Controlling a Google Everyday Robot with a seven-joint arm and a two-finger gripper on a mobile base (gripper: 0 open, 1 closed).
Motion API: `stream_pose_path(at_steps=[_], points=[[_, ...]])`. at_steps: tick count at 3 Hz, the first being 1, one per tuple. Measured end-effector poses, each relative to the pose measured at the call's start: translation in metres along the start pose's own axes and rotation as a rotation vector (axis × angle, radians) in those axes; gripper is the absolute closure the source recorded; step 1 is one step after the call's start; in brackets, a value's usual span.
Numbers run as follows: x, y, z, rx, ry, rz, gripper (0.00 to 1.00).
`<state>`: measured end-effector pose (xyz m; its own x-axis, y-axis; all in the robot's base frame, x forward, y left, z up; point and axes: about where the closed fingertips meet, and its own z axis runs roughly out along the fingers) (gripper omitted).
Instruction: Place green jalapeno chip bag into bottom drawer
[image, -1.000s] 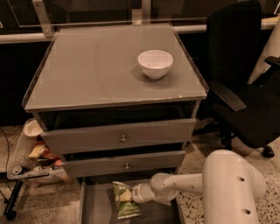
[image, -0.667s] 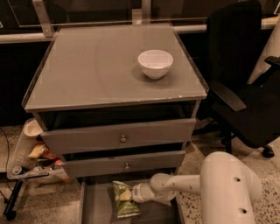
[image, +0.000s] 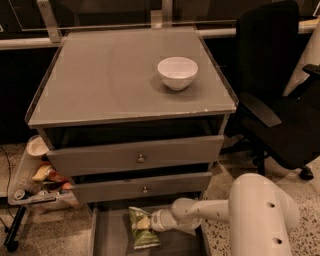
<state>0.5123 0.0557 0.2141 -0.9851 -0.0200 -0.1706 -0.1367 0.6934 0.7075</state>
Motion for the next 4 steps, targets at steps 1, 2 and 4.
stream_pose_path(at_steps=[1, 2, 4], points=[[0.0000, 0.0000, 0.0001, 0.000, 0.000, 0.000, 0.35], [0.0001, 0.0000, 0.0001, 0.000, 0.000, 0.000, 0.12], [0.0001, 0.0001, 0.0001, 0.000, 0.000, 0.000, 0.00]])
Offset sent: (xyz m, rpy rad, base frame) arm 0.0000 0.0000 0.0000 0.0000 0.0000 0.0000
